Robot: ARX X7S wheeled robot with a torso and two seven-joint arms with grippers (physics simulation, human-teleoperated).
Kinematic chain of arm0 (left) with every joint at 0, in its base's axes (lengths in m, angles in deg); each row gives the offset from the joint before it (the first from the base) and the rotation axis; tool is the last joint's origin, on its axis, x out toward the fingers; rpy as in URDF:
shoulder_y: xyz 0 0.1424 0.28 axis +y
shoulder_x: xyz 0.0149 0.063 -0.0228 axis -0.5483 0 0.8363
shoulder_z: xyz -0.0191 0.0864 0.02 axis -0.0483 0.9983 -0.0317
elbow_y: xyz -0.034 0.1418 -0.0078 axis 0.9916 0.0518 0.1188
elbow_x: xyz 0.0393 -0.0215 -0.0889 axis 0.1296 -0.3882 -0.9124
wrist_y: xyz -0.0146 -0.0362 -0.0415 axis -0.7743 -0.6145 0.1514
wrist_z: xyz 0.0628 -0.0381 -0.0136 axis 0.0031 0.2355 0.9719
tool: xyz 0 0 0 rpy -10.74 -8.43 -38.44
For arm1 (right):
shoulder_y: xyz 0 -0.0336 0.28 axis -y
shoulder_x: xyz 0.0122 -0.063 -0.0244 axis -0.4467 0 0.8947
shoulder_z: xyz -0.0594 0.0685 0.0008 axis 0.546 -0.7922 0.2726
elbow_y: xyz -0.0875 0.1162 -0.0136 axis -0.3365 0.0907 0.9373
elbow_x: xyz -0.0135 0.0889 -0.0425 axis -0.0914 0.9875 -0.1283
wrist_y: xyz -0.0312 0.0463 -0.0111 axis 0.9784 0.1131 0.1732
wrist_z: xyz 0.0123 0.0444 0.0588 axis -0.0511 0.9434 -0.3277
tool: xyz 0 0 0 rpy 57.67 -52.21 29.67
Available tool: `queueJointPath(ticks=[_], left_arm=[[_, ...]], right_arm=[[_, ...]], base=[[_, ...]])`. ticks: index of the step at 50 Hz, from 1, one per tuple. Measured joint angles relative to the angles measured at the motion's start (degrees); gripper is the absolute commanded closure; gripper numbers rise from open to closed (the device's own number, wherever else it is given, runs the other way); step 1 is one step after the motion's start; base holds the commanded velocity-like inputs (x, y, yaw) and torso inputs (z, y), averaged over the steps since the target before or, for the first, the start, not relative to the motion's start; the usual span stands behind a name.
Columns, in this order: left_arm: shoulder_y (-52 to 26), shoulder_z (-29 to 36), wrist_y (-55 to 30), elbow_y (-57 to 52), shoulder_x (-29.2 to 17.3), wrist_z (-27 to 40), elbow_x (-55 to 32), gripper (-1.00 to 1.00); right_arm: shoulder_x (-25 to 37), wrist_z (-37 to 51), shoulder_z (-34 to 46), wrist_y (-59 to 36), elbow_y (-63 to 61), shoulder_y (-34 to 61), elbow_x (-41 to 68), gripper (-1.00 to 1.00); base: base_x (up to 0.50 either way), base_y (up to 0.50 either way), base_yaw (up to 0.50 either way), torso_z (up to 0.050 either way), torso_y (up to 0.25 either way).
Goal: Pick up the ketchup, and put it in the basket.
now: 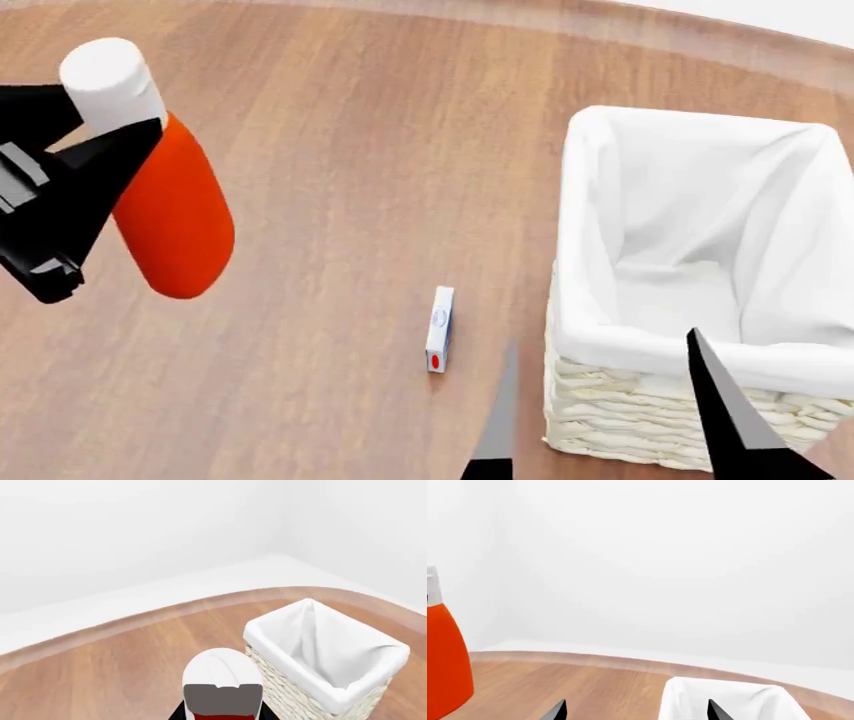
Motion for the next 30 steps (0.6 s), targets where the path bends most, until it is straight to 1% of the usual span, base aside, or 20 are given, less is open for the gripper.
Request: queueJointPath(ticks=[6,14,30], left_arm=[[-1.86,1.83,-0.78,0.8,1.0,-2.5,0.84,1.0],[-2.06,3.11,-0.31,1.33,1.82,-5.23,1.71,1.0],[-2.43,4.89,-0.03,1.85,3.06,-7.52,2.71,1.0]], right_arm=[[1.58,-1.13,-0.26,-1.47,-0.36,1.3,2.53,-1.0],[3.97,-2.8,0.78,-4.23,-1.12,3.12,4.36,-1.0],[6.17,-4.85,2.88,-9.27,-2.88,9.1,10.21,-1.0]], base=[[0.0,0.0,0.0,0.0,0.0],[0.0,0.0,0.0,0.0,0.001],[0.0,0.0,0.0,0.0,0.0]])
